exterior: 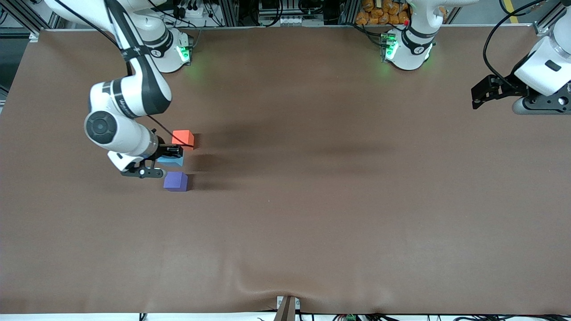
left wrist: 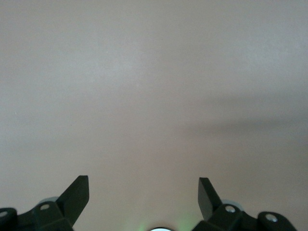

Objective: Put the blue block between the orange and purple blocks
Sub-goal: 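Carry the blue block with the right gripper toward the orange block, then lower the blue block between orange and purple blocks, open right gripper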

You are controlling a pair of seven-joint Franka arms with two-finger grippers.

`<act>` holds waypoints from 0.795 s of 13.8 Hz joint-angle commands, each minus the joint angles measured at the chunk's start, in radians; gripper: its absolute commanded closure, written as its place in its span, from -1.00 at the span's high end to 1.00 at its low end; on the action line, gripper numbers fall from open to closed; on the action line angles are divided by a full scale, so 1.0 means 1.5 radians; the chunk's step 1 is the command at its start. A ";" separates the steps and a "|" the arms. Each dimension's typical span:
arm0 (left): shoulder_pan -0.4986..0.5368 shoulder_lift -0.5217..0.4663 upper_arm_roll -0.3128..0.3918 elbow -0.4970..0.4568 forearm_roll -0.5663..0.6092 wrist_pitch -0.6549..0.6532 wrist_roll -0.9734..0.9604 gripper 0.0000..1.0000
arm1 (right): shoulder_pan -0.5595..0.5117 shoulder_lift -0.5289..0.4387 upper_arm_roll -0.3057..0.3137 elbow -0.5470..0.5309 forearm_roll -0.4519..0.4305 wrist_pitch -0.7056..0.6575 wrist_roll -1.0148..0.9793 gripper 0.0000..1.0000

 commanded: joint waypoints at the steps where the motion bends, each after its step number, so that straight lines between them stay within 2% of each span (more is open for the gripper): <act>1: 0.015 0.000 0.001 0.012 -0.013 -0.020 0.040 1.00 | -0.008 -0.005 0.007 -0.057 0.010 0.082 -0.009 -1.00; 3: 0.013 0.000 -0.004 0.014 -0.013 -0.025 0.035 1.00 | -0.011 0.001 0.007 -0.075 0.010 0.108 -0.029 -1.00; 5: 0.015 0.013 -0.001 0.056 -0.017 -0.025 0.022 1.00 | -0.034 0.012 0.008 -0.075 0.010 0.114 -0.064 -1.00; 11: 0.024 0.018 0.002 0.052 -0.020 -0.034 0.022 1.00 | -0.033 0.056 0.009 -0.079 0.010 0.164 -0.066 -1.00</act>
